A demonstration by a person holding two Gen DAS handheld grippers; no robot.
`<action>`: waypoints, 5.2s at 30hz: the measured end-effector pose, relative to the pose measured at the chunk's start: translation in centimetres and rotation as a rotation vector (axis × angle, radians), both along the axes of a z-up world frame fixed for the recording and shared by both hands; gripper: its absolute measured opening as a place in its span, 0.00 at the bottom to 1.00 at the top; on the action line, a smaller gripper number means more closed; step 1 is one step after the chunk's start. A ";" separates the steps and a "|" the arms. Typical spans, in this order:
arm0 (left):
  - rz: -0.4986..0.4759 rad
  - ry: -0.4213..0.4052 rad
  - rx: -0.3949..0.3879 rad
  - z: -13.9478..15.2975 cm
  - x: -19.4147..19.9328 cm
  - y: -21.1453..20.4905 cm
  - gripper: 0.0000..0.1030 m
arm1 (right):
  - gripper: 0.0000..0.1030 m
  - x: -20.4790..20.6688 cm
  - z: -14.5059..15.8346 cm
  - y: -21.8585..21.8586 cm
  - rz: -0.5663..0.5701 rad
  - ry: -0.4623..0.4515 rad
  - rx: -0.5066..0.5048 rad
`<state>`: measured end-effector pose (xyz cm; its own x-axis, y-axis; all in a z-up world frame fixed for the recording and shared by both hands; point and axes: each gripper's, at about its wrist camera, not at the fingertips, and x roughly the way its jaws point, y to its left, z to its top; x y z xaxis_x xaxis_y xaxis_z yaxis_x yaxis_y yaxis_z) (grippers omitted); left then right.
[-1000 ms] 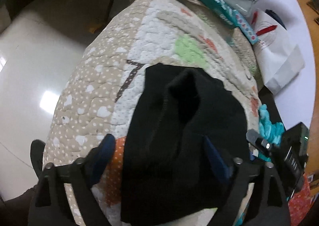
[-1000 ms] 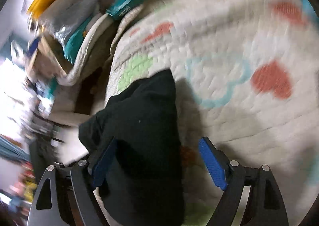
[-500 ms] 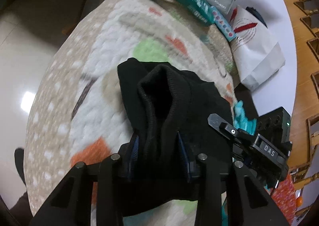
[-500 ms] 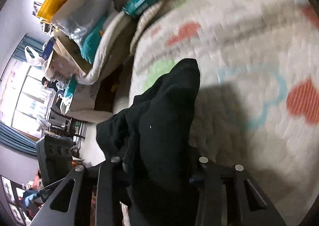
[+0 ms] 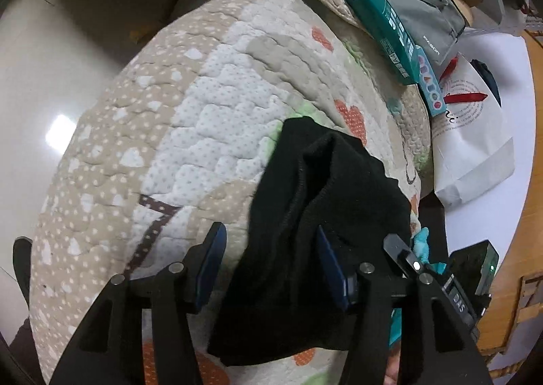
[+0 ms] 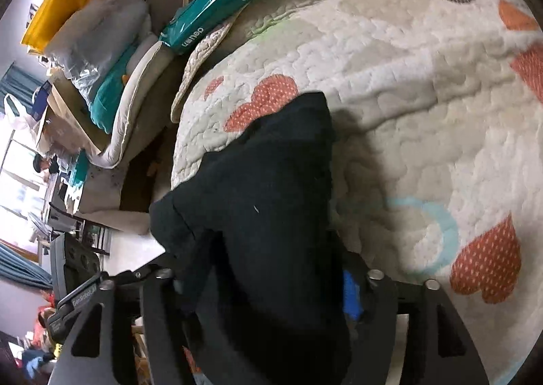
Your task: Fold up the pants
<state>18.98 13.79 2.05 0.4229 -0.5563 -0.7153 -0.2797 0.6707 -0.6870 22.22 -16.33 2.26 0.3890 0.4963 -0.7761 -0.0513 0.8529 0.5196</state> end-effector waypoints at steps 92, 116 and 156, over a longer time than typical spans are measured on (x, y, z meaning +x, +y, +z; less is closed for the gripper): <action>-0.126 -0.323 0.786 5.7 -20.6 -8.0 1.00 | 0.82 -23.1 0.2 -0.7 0.026 -0.208 -0.424; -0.130 -0.298 0.761 5.4 -20.5 -7.8 1.00 | 0.83 -23.2 -0.2 -0.5 0.031 -0.192 -0.427; -0.131 -0.265 0.723 4.9 -20.2 -7.2 1.00 | 0.84 -23.2 -0.5 -0.3 0.036 -0.181 -0.431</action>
<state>-1.26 6.60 7.00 0.5933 -0.0476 -0.8035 -0.0553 0.9935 -0.0996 -1.01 -16.67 1.71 0.5253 0.1587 -0.8360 -0.1417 0.9850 0.0980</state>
